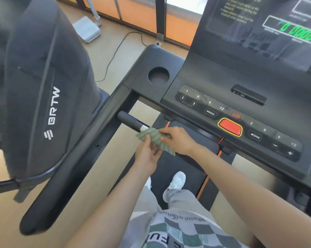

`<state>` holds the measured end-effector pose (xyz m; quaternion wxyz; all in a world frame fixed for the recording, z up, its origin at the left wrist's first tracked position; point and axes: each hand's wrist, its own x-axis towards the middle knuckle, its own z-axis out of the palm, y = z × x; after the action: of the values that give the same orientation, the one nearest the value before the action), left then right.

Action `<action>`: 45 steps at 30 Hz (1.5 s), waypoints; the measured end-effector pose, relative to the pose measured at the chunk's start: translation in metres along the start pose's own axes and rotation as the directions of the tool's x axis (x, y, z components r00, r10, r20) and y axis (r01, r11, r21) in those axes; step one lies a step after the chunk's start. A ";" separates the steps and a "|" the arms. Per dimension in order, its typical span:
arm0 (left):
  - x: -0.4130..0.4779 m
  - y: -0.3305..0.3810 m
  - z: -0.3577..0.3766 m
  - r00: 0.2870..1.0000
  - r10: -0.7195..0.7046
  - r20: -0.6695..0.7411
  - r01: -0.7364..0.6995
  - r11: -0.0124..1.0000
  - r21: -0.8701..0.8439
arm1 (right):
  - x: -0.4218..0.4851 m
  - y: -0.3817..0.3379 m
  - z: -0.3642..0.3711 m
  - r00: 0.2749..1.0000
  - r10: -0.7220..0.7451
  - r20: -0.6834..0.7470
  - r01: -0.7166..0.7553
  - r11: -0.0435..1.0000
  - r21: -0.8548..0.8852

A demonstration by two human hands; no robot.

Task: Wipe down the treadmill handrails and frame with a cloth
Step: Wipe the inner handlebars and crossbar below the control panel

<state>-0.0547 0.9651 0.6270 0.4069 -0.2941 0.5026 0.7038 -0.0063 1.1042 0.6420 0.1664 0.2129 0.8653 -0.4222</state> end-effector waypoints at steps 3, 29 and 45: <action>0.010 0.027 -0.006 0.998 0.058 -0.011 -0.058 0.998 -0.016 | 0.023 -0.022 -0.001 0.999 -0.038 0.015 0.037 0.996 0.087; -0.014 -0.046 -0.016 0.867 -0.333 0.371 -0.002 0.742 0.670 | -0.118 0.022 0.066 0.668 0.063 -0.741 -0.251 0.957 -0.145; 0.008 0.033 0.054 0.575 -0.088 0.813 -0.813 -0.169 0.557 | -0.077 -0.031 0.127 0.791 0.607 0.079 0.228 -0.411 0.883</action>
<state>-0.0881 1.0127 0.6528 0.3642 0.5111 0.7294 0.2723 0.0570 0.9678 0.6243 -0.2317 0.5169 0.0698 -0.8211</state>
